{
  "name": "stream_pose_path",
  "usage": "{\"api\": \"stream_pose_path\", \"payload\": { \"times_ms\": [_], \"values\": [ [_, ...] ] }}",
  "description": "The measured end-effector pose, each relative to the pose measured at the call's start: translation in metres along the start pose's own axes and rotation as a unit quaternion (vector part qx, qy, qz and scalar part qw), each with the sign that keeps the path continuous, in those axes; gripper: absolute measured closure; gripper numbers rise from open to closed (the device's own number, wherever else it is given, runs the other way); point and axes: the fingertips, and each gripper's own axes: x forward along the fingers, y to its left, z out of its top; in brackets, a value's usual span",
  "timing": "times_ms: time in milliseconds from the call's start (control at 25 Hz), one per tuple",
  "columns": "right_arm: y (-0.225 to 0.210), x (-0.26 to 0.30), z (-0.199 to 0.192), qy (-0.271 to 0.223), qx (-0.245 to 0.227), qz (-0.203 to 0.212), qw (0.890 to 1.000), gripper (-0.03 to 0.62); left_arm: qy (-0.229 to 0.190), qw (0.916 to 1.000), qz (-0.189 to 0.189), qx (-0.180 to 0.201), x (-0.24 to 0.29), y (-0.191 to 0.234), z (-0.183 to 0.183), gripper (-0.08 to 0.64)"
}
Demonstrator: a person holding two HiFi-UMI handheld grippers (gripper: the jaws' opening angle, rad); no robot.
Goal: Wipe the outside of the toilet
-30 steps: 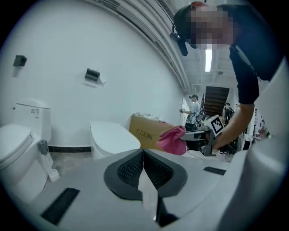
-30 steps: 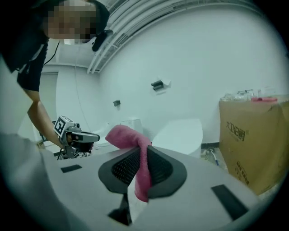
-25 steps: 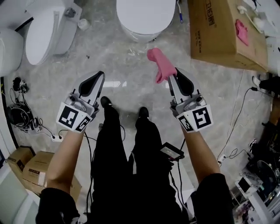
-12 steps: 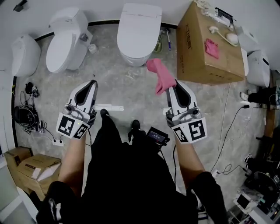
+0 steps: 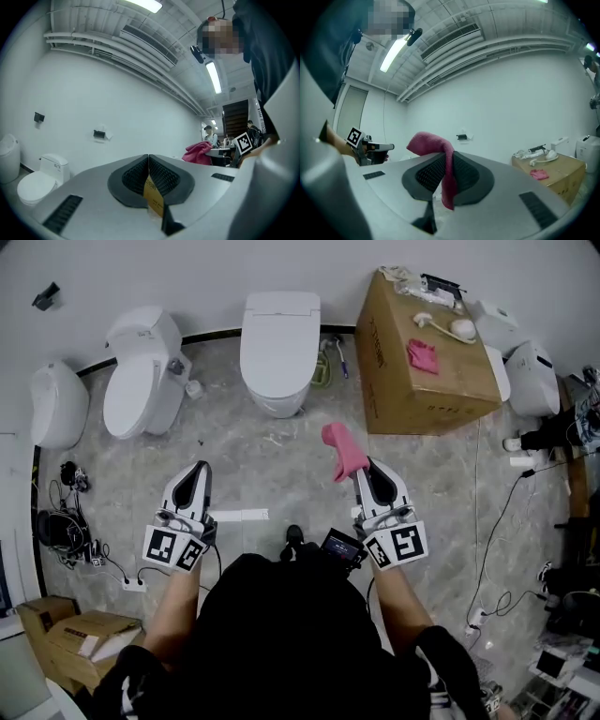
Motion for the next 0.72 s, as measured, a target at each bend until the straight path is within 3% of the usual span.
{"api": "stream_pose_path", "payload": {
  "times_ms": [240,400,720],
  "values": [
    [0.036,-0.029,0.006,0.004,-0.024,-0.019,1.000,0.529,0.009,0.9998,-0.015,0.003,-0.033,-0.028,-0.012,0.545],
    [0.062,-0.052,0.006,0.010,-0.007,-0.038,0.999,0.529,0.015,0.9997,-0.010,0.015,-0.068,-0.037,-0.013,0.545],
    [0.125,-0.098,-0.006,0.031,-0.003,-0.029,0.999,0.529,0.047,0.9988,0.003,0.015,-0.157,-0.037,-0.030,0.546]
  ]
}}
